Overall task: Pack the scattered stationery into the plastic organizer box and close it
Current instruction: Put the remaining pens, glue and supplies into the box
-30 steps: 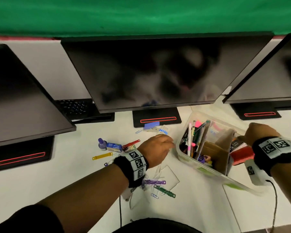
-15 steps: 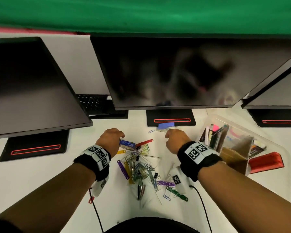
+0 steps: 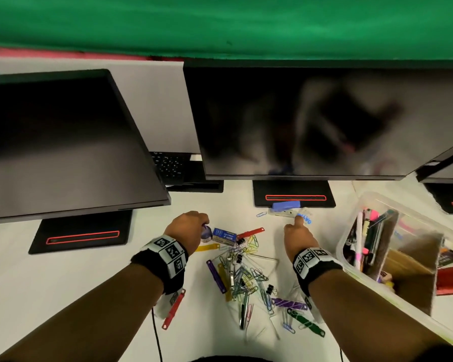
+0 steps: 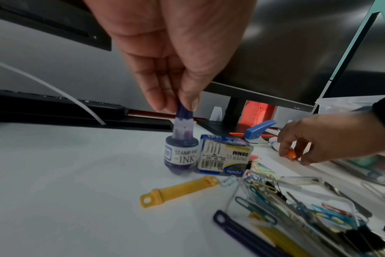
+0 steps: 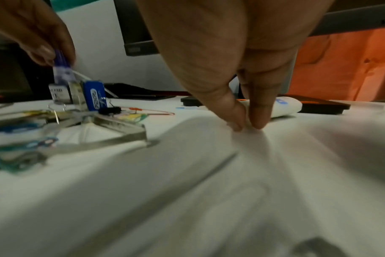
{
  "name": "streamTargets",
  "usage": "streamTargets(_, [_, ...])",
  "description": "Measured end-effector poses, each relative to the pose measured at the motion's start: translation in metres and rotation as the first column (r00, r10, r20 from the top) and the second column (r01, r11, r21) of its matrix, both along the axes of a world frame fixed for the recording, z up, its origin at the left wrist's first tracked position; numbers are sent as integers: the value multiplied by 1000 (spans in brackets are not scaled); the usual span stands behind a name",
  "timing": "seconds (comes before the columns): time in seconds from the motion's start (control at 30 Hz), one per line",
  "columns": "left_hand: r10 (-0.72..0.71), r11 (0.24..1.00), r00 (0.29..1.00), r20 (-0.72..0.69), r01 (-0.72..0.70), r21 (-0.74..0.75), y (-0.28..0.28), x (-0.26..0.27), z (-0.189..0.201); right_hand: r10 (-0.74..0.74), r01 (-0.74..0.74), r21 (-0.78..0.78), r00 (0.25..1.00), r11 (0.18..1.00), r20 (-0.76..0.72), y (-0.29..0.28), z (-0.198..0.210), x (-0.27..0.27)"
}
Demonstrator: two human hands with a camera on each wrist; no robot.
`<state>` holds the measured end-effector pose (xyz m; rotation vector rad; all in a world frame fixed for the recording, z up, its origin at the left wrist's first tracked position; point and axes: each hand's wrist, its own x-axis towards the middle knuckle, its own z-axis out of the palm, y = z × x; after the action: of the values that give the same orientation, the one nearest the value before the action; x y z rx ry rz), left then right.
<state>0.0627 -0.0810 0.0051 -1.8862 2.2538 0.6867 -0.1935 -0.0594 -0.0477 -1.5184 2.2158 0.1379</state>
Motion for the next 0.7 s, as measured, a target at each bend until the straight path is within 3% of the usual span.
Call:
streamTargets(0.17, [18,998,999,-51,-22,-62,4,3,18,219,-210,100,972,973,-87,5,12,0])
streamTargets(0.3, [13,985,979,-203,-48,-165,8,-17,37,283,-284,-11,956,959,-76,13,28,0])
streamTargets(0.5, [-133,956,925,-356,25,-292,19,-76,72,77,-44,-260,990,965,119,26,72,-12])
streamTargets(0.6, [-208,937,905,-370,77,-340,31,-100,81,-7,113,-410,968,905,251,37,104,-18])
streamTargets(0.7, [-274,901,878,-392,91,-425,42,-121,93,-52,293,-536,906,792,420,50,130,-42])
